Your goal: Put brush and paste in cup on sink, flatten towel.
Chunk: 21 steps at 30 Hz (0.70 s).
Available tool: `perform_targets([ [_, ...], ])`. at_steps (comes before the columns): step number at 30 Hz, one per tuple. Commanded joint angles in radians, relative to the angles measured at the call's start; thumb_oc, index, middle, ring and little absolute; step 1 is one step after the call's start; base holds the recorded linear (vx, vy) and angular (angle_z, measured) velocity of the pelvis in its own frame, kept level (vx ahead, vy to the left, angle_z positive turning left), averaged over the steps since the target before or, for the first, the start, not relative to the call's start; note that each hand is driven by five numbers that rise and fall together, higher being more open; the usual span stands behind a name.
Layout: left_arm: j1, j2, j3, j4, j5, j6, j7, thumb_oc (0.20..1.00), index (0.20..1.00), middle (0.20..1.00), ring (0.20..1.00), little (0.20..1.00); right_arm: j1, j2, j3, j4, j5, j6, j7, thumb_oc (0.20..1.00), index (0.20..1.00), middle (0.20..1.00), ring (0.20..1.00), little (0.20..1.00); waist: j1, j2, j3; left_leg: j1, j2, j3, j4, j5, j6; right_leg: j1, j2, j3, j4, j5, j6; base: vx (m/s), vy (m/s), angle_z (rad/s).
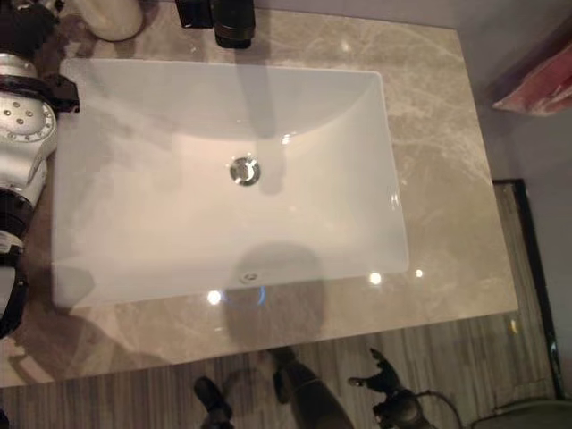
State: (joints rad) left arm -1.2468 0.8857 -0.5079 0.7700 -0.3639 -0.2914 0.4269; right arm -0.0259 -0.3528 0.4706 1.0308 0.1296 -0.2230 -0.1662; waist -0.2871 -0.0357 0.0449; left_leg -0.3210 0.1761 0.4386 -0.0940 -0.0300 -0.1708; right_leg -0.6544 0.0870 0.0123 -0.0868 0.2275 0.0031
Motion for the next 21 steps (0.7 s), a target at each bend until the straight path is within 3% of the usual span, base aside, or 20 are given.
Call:
perform_targets([
  [1, 0.004, -0.074, -0.001, -0.005, 0.030, -0.065, 0.022, 0.200, 0.200, 0.200, 0.200, 0.200, 0.002, -0.019, -0.017, -0.009, -0.008, -0.016, -0.007, 1.000, 1.000, 1.000, 1.000, 1.000, -0.046, 0.013, 0.070, 0.025, 0.046, -0.081, 0.007, 0.142, -0.036, 0.071, 0.002, -0.059, 0.000, -0.039, 0.113, 0.00, 0.000, 0.00],
  [11, 0.044, -0.119, 0.085, -0.003, 0.205, 0.011, 0.183, 0.200, 0.200, 0.200, 0.200, 0.200, -0.002, -0.021, -0.004, -0.006, -0.019, -0.023, -0.023, 1.000, 1.000, 1.000, 1.000, 1.000, -0.037, 0.010, 0.066, 0.033, 0.041, -0.083, 0.007, 0.118, -0.026, 0.077, -0.009, -0.068, 0.000, -0.039, 0.116, 0.00, 0.010, 0.02],
  [21, 0.082, -0.143, 0.155, 0.027, 0.224, 0.049, 0.219, 0.200, 0.200, 0.200, 0.200, 0.200, -0.001, -0.039, 0.008, -0.014, -0.037, -0.012, -0.021, 1.000, 1.000, 1.000, 1.000, 1.000, -0.026, -0.005, 0.062, 0.036, 0.035, -0.103, 0.007, 0.083, -0.012, 0.095, -0.032, -0.097, 0.000, -0.042, 0.119, -0.03, 0.004, 0.03],
])
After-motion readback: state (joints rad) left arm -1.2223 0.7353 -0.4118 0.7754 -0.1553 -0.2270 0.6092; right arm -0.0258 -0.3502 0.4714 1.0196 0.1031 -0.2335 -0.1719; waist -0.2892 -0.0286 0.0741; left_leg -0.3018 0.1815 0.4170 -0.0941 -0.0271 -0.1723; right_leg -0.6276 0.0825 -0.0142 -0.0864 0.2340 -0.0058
